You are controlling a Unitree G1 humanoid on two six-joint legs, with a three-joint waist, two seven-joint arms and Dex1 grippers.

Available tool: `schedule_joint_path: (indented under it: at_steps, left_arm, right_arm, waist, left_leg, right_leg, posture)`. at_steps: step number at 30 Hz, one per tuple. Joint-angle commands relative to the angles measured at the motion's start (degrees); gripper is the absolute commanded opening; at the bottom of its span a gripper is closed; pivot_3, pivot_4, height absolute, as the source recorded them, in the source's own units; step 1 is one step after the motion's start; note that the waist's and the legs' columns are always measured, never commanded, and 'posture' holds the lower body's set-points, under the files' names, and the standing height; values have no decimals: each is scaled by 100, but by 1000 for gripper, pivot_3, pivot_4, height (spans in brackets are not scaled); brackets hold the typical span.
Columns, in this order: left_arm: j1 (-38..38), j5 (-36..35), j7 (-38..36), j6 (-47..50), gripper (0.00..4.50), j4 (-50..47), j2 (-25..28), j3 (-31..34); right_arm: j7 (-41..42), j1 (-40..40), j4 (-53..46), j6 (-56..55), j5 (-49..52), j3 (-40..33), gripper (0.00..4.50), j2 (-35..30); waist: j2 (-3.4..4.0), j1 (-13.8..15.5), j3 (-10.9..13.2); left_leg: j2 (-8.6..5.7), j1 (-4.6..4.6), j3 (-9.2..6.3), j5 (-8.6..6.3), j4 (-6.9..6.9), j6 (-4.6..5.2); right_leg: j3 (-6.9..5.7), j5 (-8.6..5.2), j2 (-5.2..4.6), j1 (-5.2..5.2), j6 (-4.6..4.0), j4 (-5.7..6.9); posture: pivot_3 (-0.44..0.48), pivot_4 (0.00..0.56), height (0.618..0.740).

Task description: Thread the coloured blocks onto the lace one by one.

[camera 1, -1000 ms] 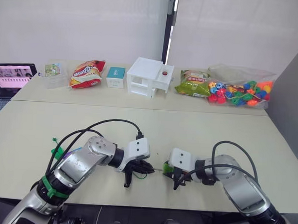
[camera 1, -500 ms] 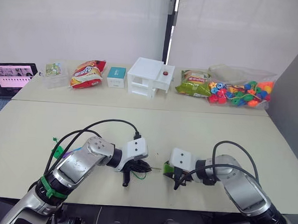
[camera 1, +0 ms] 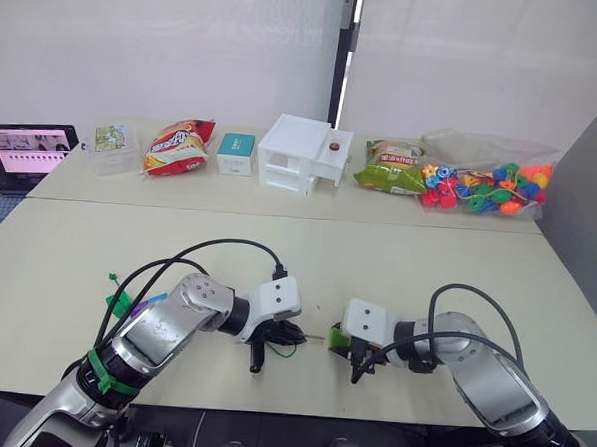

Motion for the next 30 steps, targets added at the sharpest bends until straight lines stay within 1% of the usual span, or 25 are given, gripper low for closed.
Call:
schedule_joint_path:
  at_steps: [1,13,19,30]
  left_arm:
    - [-117,22,62,27,0,-69,-73,-3]
    - [-195,45,132,1,0,42,-130,-22]
    - [-209,3,114,62,0,-57,-267,-93]
    - [-245,13,78,109,0,-95,-353,-147]
  right_arm:
    - [158,347,219,323,67,483,1200,-115]
    - [183,387,102,391,105,490,1200,-161]
    - [159,344,92,442,119,517,1200,-127]
    - [135,316,94,506,116,530,1200,-109]
  waist:
    - [0,0,0]
    - [0,0,0]
    - [0,-3,0]
    - [0,-3,0]
  left_leg:
    - [0,0,0,0,0,0]
    - [0,-2,0,0,0,0]
    - [0,-2,0,0,0,0]
    - [0,-2,0,0,0,0]
  right_leg:
    - [0,0,0,0,0,0]
    - [0,0,0,-2,0,-1]
    - [0,0,0,-2,0,-2]
    - [0,0,0,-1,1,-2]
  posture:
    - [0,150,740]
    - [0,150,740]
    - [0,150,740]
    - [0,150,740]
